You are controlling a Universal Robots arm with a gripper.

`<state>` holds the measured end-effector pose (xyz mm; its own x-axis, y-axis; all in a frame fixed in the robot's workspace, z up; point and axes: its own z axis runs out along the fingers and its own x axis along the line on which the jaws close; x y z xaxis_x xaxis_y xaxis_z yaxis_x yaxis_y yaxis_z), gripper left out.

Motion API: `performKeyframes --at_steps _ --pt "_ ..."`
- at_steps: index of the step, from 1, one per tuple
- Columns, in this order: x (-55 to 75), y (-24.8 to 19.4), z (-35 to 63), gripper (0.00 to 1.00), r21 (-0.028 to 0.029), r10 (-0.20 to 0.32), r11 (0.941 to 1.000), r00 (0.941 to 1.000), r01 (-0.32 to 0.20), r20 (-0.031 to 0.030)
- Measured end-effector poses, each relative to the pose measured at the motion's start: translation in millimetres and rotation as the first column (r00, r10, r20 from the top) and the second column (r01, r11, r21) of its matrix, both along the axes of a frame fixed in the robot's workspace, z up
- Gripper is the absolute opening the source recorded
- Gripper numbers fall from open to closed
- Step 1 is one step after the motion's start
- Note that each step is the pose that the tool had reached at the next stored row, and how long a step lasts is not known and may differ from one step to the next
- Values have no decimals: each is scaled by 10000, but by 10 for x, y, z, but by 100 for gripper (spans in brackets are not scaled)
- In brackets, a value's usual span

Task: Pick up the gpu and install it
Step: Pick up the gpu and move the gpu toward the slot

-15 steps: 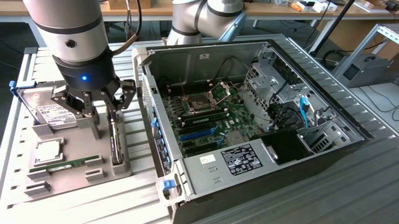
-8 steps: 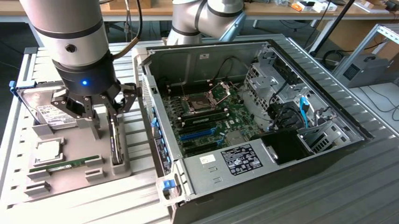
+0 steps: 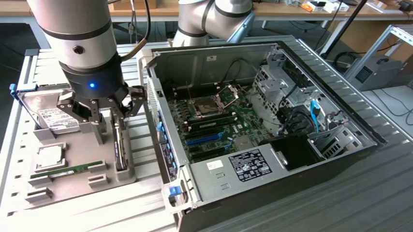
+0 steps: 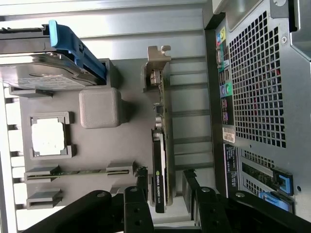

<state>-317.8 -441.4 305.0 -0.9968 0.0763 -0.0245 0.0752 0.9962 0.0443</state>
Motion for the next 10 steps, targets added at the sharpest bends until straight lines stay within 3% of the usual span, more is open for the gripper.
performKeyframes --at_steps 5,10 --pt "1 0 -18 42 0 0 10000 10000 0 1" --pt "1 0 -131 42 -9 1 10000 10000 -1 0"
